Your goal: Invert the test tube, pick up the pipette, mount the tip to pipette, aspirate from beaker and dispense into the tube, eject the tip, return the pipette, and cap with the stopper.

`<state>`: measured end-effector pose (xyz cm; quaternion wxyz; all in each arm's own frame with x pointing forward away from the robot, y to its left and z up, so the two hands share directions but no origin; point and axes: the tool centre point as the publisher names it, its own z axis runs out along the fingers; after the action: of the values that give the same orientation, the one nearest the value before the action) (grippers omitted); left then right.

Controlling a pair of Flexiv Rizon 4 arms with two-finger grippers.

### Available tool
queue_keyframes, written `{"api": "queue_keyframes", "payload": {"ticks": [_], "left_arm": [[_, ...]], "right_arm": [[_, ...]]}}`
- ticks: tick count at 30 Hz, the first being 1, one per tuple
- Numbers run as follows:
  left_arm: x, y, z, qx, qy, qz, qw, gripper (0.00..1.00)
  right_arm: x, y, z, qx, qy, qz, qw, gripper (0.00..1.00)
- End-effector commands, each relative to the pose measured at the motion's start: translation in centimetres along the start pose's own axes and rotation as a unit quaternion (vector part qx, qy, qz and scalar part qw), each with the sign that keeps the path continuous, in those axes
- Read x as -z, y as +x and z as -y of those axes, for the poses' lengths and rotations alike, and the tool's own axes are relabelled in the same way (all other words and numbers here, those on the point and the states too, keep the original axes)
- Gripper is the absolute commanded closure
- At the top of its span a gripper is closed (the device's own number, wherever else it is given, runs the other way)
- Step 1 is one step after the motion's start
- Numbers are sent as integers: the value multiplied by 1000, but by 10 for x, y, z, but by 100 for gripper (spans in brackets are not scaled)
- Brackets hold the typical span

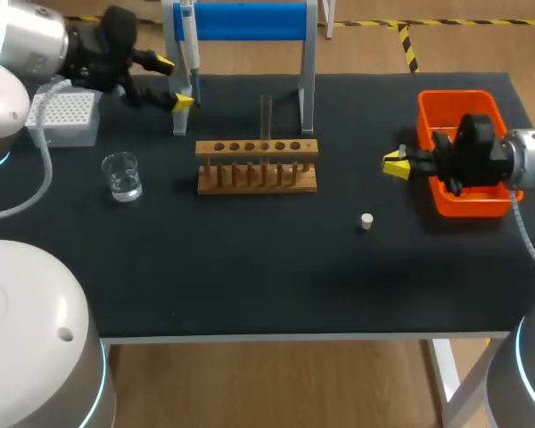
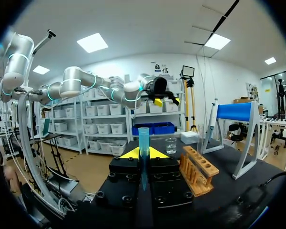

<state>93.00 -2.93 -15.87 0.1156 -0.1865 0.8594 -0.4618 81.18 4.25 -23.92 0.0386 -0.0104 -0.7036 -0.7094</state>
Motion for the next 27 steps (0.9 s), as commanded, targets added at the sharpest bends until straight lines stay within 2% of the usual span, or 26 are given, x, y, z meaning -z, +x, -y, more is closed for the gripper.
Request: {"api": "queue_keyframes", "payload": {"ticks": [1, 5, 6, 7, 25, 27], "left_arm": [[9, -16, -4, 29, 8, 73, 997, 0], [16, -40, -7, 60, 11, 163, 985, 0], [17, -47, -7, 73, 12, 194, 978, 0], [18, -55, -9, 93, 0, 241, 966, 0], [18, -55, -9, 93, 0, 241, 966, 0], [11, -62, -10, 97, 0, 255, 962, 0]], "right_arm": [[1, 1, -1, 0, 1, 0, 1000, 100], [1, 1, -1, 0, 1, 0, 1000, 100], [1, 1, -1, 0, 1, 0, 1000, 100], [1, 1, -1, 0, 1, 0, 1000, 100], [1, 1, -1, 0, 1, 0, 1000, 100], [1, 1, -1, 0, 1, 0, 1000, 100]]}}
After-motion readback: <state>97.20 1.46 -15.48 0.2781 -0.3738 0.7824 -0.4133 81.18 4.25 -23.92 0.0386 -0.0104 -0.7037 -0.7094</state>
